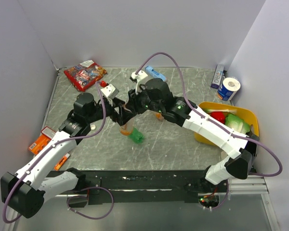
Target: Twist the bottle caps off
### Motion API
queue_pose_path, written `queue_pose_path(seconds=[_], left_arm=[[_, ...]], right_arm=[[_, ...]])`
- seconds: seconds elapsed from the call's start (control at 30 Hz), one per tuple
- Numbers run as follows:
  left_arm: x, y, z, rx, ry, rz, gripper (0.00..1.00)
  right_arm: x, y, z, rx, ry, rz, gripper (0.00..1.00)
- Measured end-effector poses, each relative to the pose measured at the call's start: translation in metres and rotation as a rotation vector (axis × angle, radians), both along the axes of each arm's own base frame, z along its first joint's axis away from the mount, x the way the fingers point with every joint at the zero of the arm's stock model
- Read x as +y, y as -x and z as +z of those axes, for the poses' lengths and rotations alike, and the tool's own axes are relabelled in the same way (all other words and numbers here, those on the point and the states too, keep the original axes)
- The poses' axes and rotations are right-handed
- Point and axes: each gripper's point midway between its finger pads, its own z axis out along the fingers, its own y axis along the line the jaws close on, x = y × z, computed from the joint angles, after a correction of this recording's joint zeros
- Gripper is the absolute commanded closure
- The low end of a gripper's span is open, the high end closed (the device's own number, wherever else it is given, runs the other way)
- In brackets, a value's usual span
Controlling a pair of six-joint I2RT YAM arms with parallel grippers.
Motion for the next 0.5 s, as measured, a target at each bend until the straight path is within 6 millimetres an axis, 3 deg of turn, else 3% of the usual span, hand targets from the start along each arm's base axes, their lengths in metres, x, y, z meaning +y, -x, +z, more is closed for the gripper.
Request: queue_pose_path(seconds=[0.2, 0.5], left_arm=[[0.002, -0.005, -0.005, -0.012, -0.029, 0.033, 0.03], [0.002, -0.009, -0.007, -0.026, -0.049, 0.053, 0.32]], right_arm=[[0.002, 0.001, 0.008, 0.008, -0.024, -0.006, 1.00], [0.003, 0.001, 0.014, 0.016, -0.045, -0.011, 1.00]])
